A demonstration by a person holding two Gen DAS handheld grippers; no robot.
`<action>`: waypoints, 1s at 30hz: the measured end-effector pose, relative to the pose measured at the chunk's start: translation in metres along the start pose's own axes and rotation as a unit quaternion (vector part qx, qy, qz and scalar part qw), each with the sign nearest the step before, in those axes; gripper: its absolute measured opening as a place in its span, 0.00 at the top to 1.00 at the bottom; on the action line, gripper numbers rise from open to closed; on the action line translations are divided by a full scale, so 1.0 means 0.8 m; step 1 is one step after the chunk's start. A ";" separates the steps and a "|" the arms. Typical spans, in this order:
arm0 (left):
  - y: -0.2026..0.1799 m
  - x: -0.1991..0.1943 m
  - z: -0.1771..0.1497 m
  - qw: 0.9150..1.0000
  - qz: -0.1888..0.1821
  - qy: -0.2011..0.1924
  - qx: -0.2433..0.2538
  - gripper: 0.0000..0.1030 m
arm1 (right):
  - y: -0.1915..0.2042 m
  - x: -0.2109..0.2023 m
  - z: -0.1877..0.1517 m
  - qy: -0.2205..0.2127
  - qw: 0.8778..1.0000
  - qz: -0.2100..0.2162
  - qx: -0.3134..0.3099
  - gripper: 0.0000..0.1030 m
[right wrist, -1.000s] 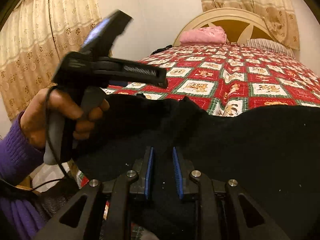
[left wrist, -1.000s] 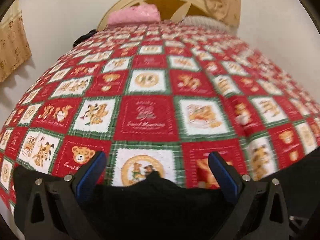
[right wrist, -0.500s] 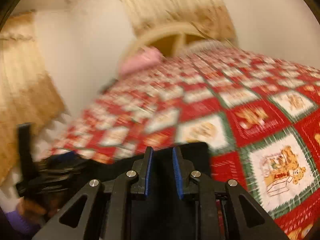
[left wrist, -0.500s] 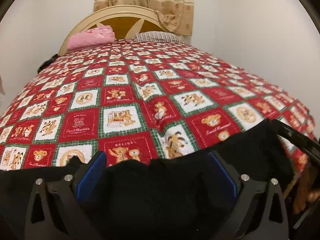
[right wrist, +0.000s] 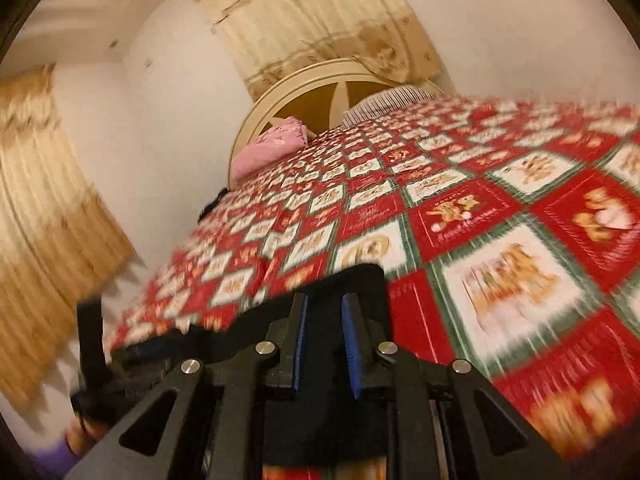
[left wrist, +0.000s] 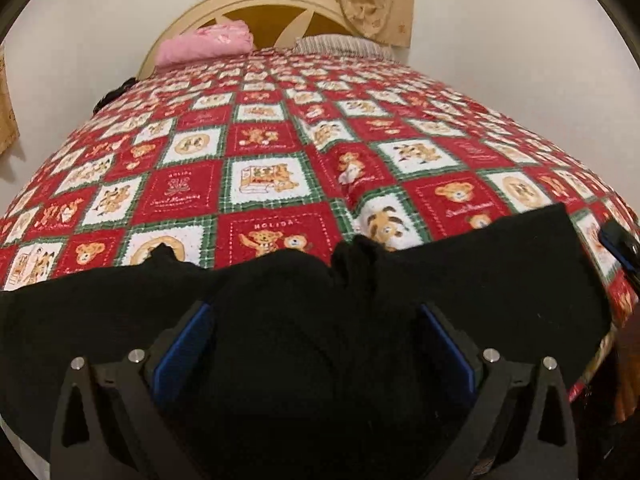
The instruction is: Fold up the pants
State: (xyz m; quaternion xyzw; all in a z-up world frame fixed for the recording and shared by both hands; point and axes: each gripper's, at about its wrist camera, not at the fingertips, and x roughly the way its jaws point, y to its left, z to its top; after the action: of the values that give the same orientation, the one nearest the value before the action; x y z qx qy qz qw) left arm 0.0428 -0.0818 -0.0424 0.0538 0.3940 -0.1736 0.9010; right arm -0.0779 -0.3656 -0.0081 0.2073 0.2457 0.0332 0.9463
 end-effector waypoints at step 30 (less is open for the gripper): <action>0.123 -0.062 -0.038 0.988 0.140 -0.029 -0.051 0.00 | -0.003 0.002 -0.059 0.044 0.998 -0.038 -0.027 0.82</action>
State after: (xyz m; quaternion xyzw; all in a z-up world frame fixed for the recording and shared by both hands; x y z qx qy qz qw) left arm 0.0260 0.0307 -0.0311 0.0576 0.3645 -0.0274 0.9290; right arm -0.0992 -0.3497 -0.0477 0.1702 0.2937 0.0134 0.9405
